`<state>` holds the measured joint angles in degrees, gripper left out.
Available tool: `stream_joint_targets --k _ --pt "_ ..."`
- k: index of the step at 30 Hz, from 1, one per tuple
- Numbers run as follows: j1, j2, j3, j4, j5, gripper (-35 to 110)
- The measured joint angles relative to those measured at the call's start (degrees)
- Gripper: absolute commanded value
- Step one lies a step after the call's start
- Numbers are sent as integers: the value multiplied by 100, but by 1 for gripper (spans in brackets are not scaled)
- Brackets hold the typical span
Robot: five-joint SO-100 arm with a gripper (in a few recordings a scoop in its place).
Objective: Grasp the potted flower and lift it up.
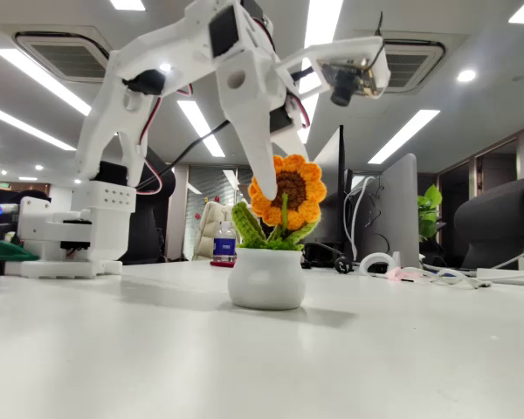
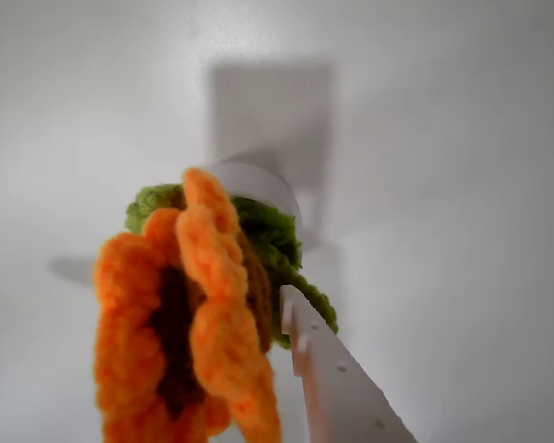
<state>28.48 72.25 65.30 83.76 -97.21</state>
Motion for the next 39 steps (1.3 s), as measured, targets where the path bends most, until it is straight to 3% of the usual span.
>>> stream_joint_targets --k 4,6,7,27,39 --pt "53 -9 0 0 0 36" --pt "26 -9 0 0 0 6" --pt "18 -9 0 0 0 0" --pt "9 -53 0 -26 -185 0" --pt "35 1793 0 896 -352 0"
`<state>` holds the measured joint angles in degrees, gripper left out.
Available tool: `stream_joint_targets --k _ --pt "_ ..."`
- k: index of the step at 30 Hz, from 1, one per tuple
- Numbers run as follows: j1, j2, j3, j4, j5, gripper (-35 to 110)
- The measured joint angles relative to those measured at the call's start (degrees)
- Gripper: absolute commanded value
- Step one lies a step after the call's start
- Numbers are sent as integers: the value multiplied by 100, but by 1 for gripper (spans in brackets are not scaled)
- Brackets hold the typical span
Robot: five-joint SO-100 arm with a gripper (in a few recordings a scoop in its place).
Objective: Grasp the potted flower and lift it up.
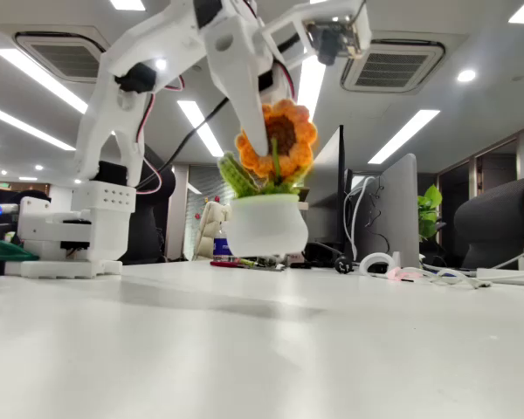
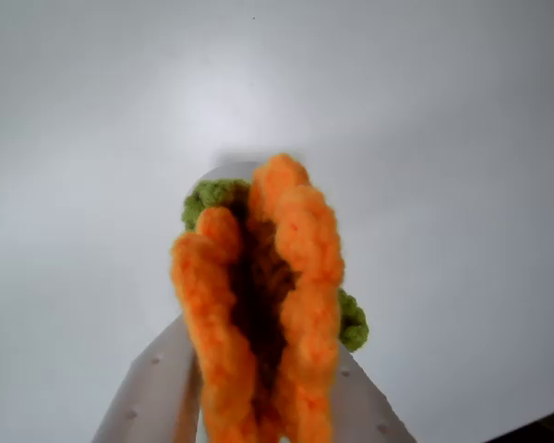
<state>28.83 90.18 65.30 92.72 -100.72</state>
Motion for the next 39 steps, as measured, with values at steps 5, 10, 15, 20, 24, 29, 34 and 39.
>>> stream_joint_targets --k 5,10,15,20,24,29,34,39 --pt "0 1090 0 457 0 0" --pt "-70 2303 53 712 35 0" --pt "-510 3656 598 721 185 0" --pt "-1327 5062 976 967 422 0" --pt "-1854 5924 1230 1011 545 0" --pt "-2347 6592 1257 1002 721 0" --pt "-2558 7058 1257 817 659 0" --pt "-2777 7427 1257 589 563 0"
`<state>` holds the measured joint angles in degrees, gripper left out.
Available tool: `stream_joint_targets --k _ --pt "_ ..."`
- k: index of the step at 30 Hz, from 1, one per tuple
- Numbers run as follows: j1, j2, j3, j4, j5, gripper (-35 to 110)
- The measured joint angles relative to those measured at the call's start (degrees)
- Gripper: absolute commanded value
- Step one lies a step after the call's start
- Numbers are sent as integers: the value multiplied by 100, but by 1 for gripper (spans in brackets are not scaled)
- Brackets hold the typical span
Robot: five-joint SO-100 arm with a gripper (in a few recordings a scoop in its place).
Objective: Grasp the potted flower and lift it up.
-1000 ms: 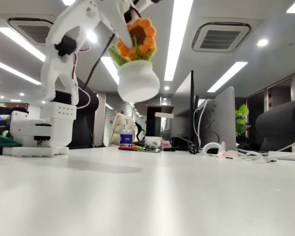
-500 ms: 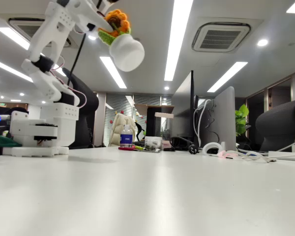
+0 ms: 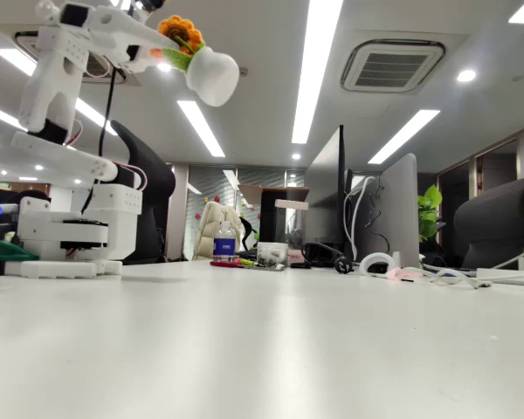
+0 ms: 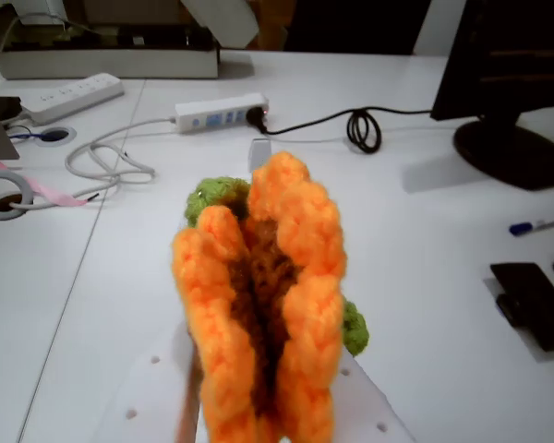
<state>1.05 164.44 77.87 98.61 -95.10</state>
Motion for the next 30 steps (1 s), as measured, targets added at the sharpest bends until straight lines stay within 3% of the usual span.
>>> stream_joint_targets --k 30 --pt "-703 1898 97 132 -343 0"
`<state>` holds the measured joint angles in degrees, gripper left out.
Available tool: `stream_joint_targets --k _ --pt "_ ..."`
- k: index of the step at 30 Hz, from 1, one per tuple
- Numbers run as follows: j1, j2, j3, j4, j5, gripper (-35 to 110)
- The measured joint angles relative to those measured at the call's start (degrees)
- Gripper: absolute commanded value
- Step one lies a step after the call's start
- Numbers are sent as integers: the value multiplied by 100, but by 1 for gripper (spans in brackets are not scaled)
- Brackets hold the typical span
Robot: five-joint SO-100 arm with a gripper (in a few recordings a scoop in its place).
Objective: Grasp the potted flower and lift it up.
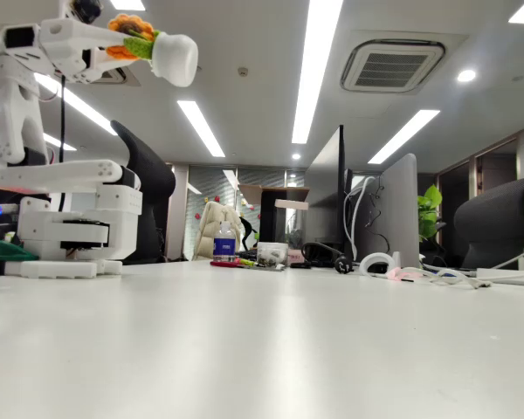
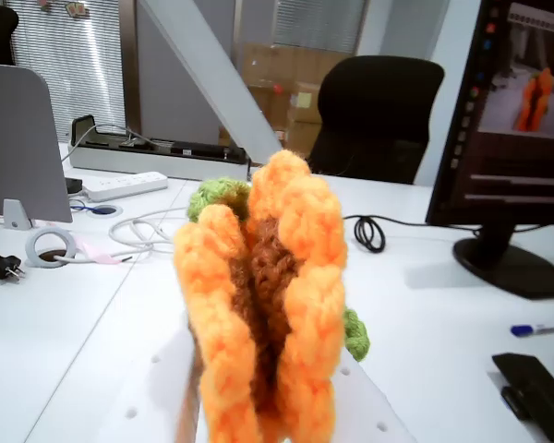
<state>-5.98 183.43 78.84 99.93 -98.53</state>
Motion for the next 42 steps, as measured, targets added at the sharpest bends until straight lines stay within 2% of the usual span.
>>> stream_joint_targets --k 42 --pt "114 483 149 -167 -18 0"
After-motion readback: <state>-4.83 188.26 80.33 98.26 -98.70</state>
